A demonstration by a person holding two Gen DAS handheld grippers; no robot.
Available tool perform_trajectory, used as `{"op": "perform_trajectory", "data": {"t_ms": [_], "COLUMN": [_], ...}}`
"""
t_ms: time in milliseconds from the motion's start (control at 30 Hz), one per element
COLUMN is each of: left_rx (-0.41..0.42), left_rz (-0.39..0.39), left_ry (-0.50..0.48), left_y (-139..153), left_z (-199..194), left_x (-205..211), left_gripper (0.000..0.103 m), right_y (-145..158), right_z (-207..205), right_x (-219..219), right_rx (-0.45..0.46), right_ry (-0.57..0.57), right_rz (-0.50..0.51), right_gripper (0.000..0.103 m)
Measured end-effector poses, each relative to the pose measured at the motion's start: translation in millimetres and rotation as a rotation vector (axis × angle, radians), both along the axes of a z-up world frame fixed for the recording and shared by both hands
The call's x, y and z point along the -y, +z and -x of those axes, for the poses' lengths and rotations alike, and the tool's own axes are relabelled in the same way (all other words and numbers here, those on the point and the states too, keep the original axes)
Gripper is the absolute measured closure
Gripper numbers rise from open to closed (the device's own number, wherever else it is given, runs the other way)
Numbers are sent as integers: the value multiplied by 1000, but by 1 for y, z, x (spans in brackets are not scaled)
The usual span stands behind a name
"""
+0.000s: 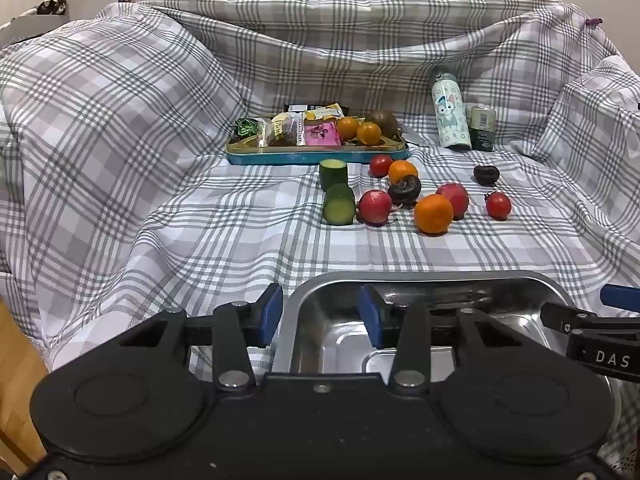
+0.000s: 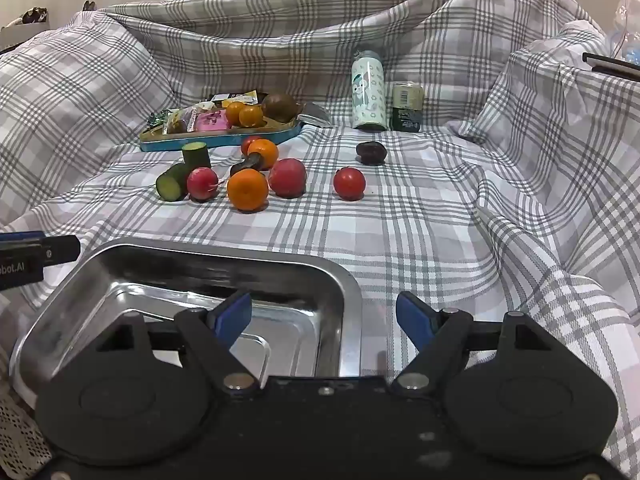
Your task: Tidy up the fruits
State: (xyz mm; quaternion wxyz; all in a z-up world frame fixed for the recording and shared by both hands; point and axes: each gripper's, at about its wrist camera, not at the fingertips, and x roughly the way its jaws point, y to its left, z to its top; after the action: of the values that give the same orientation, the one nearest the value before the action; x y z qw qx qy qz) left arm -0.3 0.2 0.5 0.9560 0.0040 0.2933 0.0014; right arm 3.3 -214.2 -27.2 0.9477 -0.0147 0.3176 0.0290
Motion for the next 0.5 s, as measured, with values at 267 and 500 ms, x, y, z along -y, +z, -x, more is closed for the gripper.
{"op": "perform_trajectory", "data": {"t_ms": [267,500], "left_rx": [-3,-6], "left_rz": [-4,-5], "left_ry": [-6,-18], "left_y": [-3,-3], "left_z": [0,1], "left_x": [6,5], "left_gripper": [52,52], "right_y": [-1,0], "right_z": [1,2], "right_x": [-3,-1], "right_rx": [2,5], "right_ry": [6,18], "right_rz": [14,24], "right_gripper": [22,22]}}
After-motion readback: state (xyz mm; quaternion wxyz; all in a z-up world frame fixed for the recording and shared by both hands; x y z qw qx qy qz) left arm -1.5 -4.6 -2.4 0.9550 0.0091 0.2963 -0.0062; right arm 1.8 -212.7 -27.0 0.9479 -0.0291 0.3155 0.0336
